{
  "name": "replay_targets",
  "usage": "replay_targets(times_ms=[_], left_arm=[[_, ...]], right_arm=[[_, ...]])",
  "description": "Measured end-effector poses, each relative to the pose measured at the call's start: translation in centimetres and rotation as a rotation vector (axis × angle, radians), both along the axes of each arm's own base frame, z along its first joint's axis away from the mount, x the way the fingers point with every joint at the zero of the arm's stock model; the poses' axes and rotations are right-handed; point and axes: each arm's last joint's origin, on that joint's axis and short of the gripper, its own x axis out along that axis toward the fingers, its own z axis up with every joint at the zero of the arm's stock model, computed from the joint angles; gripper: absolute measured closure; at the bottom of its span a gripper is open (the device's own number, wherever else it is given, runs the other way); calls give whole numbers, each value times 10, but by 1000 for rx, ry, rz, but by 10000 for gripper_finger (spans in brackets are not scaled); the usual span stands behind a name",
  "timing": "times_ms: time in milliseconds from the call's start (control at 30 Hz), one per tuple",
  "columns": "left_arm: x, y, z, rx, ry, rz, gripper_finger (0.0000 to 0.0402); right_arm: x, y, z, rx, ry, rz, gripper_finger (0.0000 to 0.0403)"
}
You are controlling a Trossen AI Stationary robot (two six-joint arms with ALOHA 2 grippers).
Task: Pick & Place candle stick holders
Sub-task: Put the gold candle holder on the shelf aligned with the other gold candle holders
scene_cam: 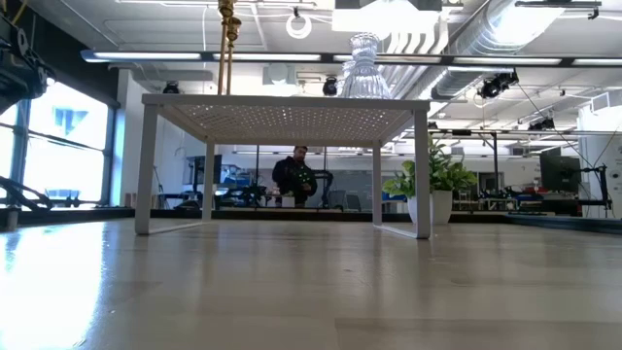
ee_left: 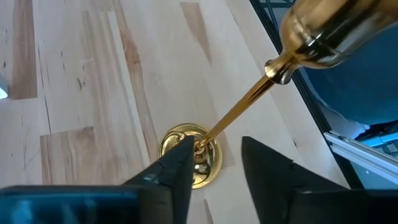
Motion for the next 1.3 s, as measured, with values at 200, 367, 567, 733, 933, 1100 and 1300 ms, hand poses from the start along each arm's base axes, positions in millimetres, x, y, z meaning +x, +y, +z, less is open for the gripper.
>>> replay_targets(times_ms=[200,367,567,733,933,1100,1300], left_arm=[[1,-2,0,1,0,-1,224],[5,-11,0,22,-29,-32,207],[9,-19,-6,87,-18,-53,206],[12,-22,-12,151,-26,-16,206],[15,-27,-10,165,-77,-26,206],[17,-31,-5,147,-138,-59,206],[19,-33,-1,135,-190,-58,206]], right_arm=[[0,0,0,0,0,0,167],[0,0,0,-3,3,0,167],[0,0,-1,1,8,0,167],[0,0,-1,4,14,-2,167],[0,0,-2,6,22,-11,167],[0,0,-2,6,22,-10,167],[0,0,-2,6,22,-10,167]])
